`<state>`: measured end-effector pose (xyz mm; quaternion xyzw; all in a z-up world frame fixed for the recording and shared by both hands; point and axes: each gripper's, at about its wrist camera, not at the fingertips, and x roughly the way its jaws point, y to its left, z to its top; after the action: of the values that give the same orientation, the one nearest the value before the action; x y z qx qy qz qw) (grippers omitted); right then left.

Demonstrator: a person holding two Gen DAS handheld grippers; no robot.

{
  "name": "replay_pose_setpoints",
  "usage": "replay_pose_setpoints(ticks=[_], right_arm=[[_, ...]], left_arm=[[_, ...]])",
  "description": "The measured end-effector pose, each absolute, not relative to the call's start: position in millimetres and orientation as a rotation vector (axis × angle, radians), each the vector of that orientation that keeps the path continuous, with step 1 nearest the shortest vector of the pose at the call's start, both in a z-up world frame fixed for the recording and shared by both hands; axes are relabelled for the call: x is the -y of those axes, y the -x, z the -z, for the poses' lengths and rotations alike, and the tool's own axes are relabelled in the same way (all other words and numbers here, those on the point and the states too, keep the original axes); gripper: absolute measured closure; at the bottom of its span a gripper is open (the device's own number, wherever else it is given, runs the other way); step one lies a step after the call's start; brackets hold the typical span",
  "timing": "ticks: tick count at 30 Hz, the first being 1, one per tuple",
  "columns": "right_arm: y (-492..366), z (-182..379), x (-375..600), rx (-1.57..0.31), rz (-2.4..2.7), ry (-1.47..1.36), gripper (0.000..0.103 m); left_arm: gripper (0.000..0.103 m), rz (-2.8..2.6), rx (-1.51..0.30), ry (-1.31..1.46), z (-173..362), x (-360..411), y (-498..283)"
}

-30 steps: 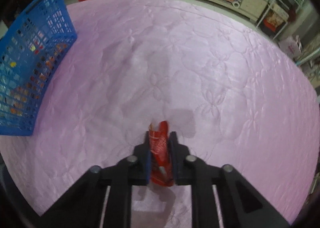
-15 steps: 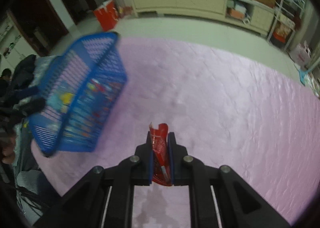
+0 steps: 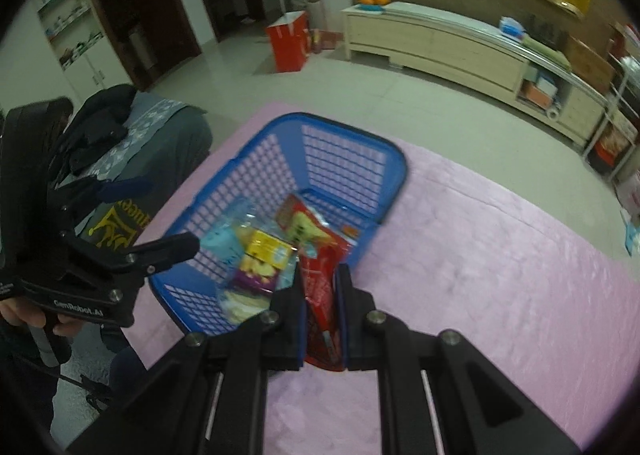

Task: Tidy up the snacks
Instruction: 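Carry the red pack over the blue basket with the right tool, then open the right tool to drop the red pack into the basket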

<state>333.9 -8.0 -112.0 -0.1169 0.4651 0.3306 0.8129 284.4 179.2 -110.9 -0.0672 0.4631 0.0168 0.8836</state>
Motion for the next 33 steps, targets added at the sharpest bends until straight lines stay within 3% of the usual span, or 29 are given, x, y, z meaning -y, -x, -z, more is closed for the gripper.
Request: replay_pose_setpoints(ticks=[17,20,22,24,33], right_arm=[[-366.5,147.0,-67.0,-0.984,-0.637,0.397,0.086],[-370.5,148.0,-71.9,-0.942,-0.578,0.465,0.06],[-371.5,147.0,-71.1,-0.917,-0.555,0.474,0.032],[-370.4,144.2,-66.4,-0.892,-0.539,0.467,0.022],[-357.4,132.6,-41.8,-0.908,-0.537,0.423,0.018]], left_arm=[[0.0,-0.097,-0.977,0.187,135.8,-242.0,-277.5],[0.0,-0.092,-0.977,0.187,137.4,-242.3,-282.4],[0.0,-0.089,-0.976,0.18,138.7,-243.1,-285.6],[0.0,-0.085,-0.976,0.176,140.0,-242.3,-288.9],[0.0,-0.072,-0.972,0.166,140.8,-232.2,-289.8]])
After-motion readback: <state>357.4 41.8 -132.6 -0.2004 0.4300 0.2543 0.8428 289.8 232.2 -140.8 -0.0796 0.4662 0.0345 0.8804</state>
